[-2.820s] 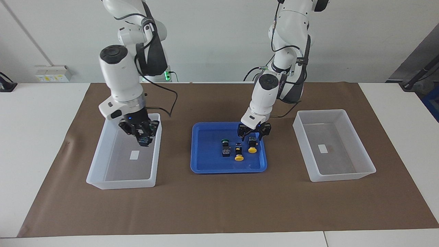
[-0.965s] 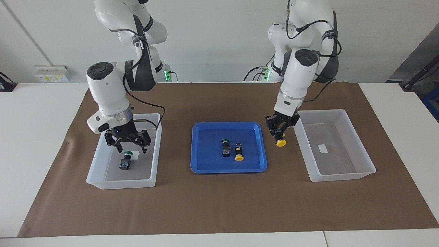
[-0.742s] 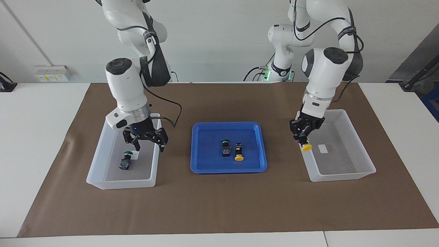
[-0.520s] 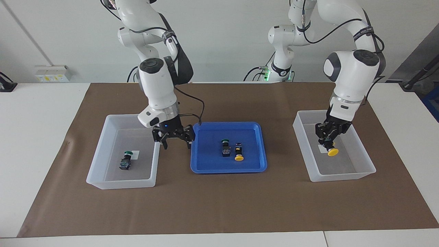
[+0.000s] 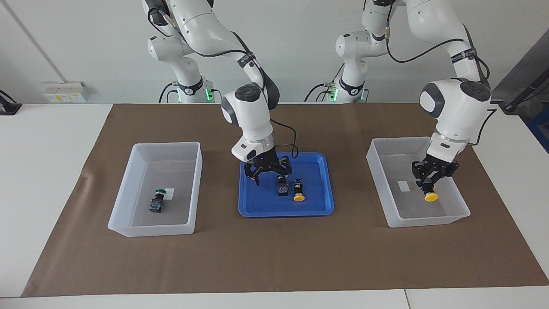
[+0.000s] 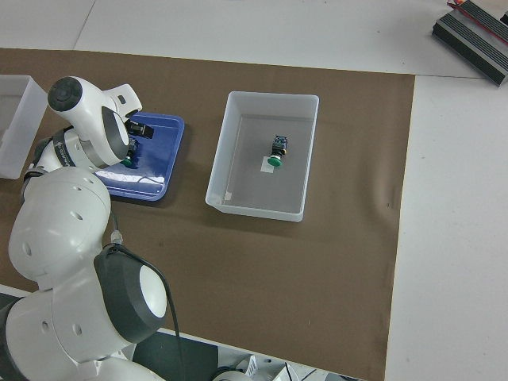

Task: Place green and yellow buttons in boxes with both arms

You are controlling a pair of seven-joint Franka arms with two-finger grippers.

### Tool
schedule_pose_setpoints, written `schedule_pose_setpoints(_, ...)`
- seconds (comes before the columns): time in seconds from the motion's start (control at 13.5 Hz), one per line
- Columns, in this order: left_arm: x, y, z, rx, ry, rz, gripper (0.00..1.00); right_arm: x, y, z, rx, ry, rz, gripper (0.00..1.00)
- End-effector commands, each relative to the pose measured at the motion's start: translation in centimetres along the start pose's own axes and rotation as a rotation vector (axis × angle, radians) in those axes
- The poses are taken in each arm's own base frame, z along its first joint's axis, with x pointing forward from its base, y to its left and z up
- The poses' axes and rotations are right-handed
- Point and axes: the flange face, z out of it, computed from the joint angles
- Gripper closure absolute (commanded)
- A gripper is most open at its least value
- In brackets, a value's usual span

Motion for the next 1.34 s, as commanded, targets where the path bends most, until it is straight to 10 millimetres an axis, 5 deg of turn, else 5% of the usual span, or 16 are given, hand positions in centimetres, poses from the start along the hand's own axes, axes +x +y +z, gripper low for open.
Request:
schedule_pose_setpoints(0.0, -0.3, 0.2, 3.0, 0.005, 0.019, 0.032, 1.0, -0.4, -0.5, 1.5, -0.034, 0.02, -0.047, 0.0)
schedule_pose_setpoints(0.3, -0.1, 0.1, 6.9, 0.006, 0.051, 0.028, 1.0, -1.8, -1.4, 3.3, -0.056, 0.01, -0.099, 0.0)
schedule_pose_setpoints(0.59, 0.6, -0.2, 8.2, 0.01, 0.103, 0.009, 1.0, -2.7, -2.0, 4.4, -0.073, 0.011, -0.147, 0.07)
schedule_pose_setpoints(0.67, 0.6, -0.2, 8.2, 0.011, 0.113, 0.009, 0.92, -3.0, -1.9, 4.9, -0.078, 0.004, -0.15, 0.2)
schedule_pose_setpoints(0.82, 0.8, -0.1, 8.1, 0.01, 0.117, 0.011, 0.34, -3.0, -1.8, 4.9, -0.086, 0.0, -0.148, 0.69)
schedule_pose_setpoints(0.89, 0.9, 0.0, 8.0, 0.01, 0.119, 0.011, 0.18, -2.8, -1.9, 4.8, -0.085, 0.003, -0.121, 0.94)
schedule_pose_setpoints(1.11, 1.2, -0.3, 7.1, 0.012, 0.133, 0.007, 0.03, 0.0, -0.9, 2.7, -0.11, 0.005, -0.022, 1.0)
schedule_pose_setpoints(1.26, 1.5, -0.4, 4.7, 0.014, 0.154, 0.004, 0.0, 1.8, 0.4, -1.6, -0.132, 0.01, 0.014, 1.0)
